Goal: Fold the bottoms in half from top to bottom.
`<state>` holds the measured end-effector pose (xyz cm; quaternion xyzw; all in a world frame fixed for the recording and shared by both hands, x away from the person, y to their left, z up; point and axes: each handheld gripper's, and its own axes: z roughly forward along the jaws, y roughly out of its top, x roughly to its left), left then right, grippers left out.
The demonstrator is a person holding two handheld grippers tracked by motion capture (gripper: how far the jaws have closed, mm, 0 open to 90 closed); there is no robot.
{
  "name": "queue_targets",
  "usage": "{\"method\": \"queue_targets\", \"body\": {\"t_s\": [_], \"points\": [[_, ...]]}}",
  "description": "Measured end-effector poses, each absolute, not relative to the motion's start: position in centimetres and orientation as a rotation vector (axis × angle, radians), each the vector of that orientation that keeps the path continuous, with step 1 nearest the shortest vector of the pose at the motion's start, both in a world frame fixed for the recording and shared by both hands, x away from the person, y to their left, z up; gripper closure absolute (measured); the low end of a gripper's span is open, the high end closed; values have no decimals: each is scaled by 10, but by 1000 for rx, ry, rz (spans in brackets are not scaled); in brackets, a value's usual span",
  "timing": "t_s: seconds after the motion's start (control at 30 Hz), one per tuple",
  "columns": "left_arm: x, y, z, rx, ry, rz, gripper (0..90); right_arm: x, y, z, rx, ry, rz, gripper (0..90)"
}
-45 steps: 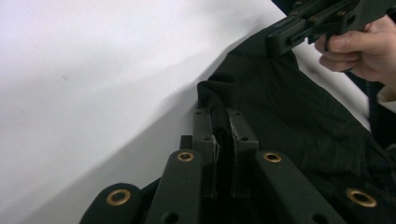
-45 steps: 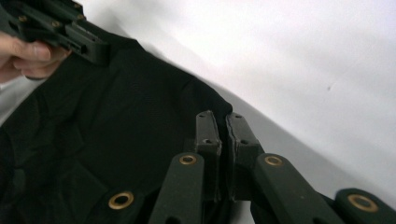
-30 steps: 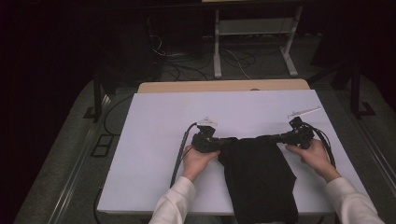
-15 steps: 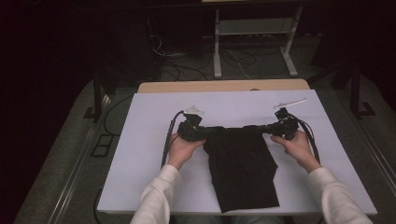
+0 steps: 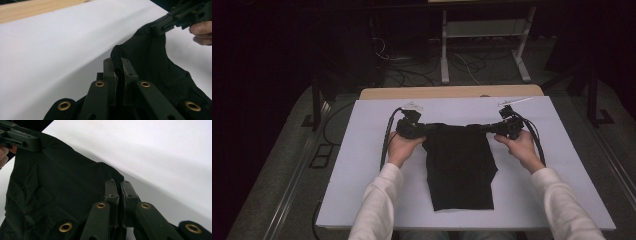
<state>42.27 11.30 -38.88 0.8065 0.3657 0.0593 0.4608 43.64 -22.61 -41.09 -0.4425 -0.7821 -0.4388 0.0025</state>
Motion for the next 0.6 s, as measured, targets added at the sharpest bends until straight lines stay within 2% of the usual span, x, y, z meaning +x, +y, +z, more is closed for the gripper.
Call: {"method": "queue_targets", "body": {"t_s": [0.6], "points": [[459, 119, -395, 1947, 915, 194, 840, 473, -219, -410, -1447, -2434, -1406, 847]]}}
